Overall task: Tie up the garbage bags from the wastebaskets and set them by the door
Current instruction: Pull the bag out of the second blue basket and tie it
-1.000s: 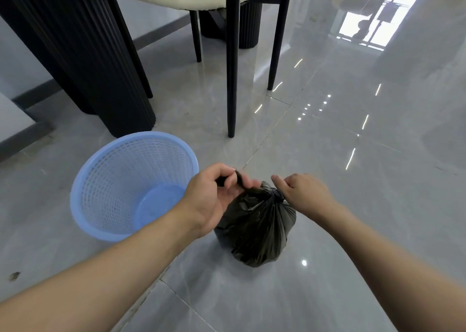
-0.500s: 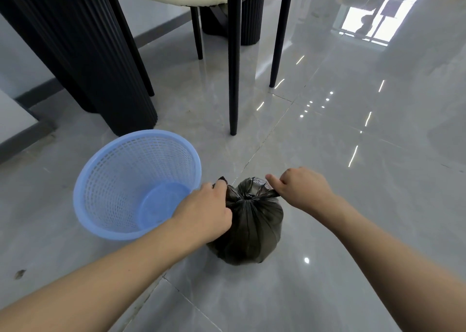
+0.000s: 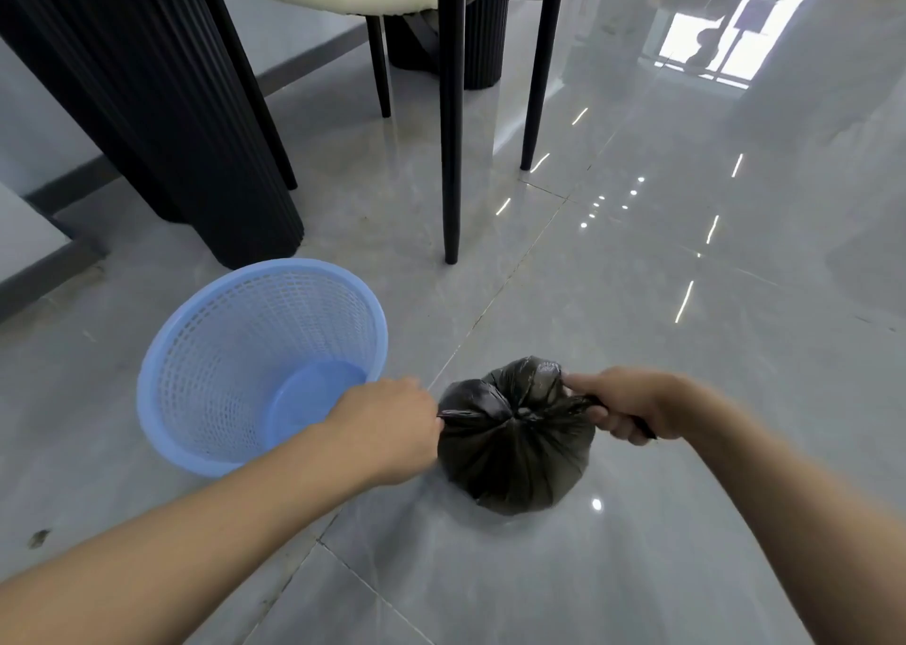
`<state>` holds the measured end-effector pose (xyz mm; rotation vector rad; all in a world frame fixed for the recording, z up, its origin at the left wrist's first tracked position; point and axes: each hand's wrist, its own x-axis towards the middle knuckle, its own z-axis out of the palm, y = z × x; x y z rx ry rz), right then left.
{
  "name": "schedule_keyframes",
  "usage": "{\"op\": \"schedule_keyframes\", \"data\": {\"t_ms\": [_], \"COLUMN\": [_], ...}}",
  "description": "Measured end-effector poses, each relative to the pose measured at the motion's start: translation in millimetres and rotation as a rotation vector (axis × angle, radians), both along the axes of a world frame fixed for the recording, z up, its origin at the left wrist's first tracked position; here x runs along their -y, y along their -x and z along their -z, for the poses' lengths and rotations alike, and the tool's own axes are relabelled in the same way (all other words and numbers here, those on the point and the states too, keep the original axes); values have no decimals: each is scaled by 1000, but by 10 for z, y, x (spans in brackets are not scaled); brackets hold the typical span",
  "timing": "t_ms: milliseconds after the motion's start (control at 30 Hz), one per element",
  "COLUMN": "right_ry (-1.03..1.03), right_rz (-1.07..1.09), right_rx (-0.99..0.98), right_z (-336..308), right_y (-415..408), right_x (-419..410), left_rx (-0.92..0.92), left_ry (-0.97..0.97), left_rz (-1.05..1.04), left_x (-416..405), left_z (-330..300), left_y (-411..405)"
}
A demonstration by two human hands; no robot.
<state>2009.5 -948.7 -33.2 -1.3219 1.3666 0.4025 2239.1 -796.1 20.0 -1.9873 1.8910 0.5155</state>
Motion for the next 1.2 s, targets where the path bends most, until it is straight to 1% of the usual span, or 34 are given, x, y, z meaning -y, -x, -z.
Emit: {"op": "schedule_keyframes", "data": {"t_ms": [33, 67, 100, 233, 300, 367, 400, 467, 533, 633, 667, 733, 833, 933, 1033, 1133, 1200], "right_ry": [-196, -325, -410, -569, -560, -464, -438, -384, -265, 88, 167, 238, 351, 612, 874, 1095, 1231], "right_rz": [125, 235, 340, 742, 890, 940, 940, 844, 641, 218, 120, -6, -298, -635, -840, -933, -959], "right_rx": [149, 294, 433, 903, 1007, 992, 973, 932, 837, 593, 523, 451, 317, 132, 124, 186, 184], "right_z": [-7, -33, -45, 8, 24, 16, 0, -14, 48, 75, 52, -27, -162, -251, -279, -242, -168], "right_y": [49, 79, 84, -111, -271, -429, -500, -598, -645, -666, -670, -669, -644, -638, -625, -574, -546], "right_x": [18, 24, 25, -20, -115, -232, -297, -410, -481, -560, -579, -587, -536, -483, -493, -476, -433], "left_rx": [-22, -44, -68, -123, -163, -203, -194, -191, -189, -129, -103, -63, -83, -136, -206, -255, -378], "left_ry": [2, 14, 47, 220, 298, 436, 504, 592, 671, 721, 717, 681, 605, 564, 562, 590, 576], "left_rz": [24, 45, 66, 143, 193, 304, 367, 405, 375, 289, 243, 131, -38, -122, -121, -95, -98], "left_x": [-10, -15, -12, 59, 97, 117, 122, 125, 151, 199, 204, 200, 190, 209, 238, 259, 274], "left_z": [-28, -63, -91, -133, -123, -93, -79, -76, -89, -63, -39, 29, 133, 183, 199, 192, 175], "left_y": [-13, -30, -47, -49, -42, -50, -57, -58, -67, -147, -185, -265, -352, -382, -364, -343, -343]}}
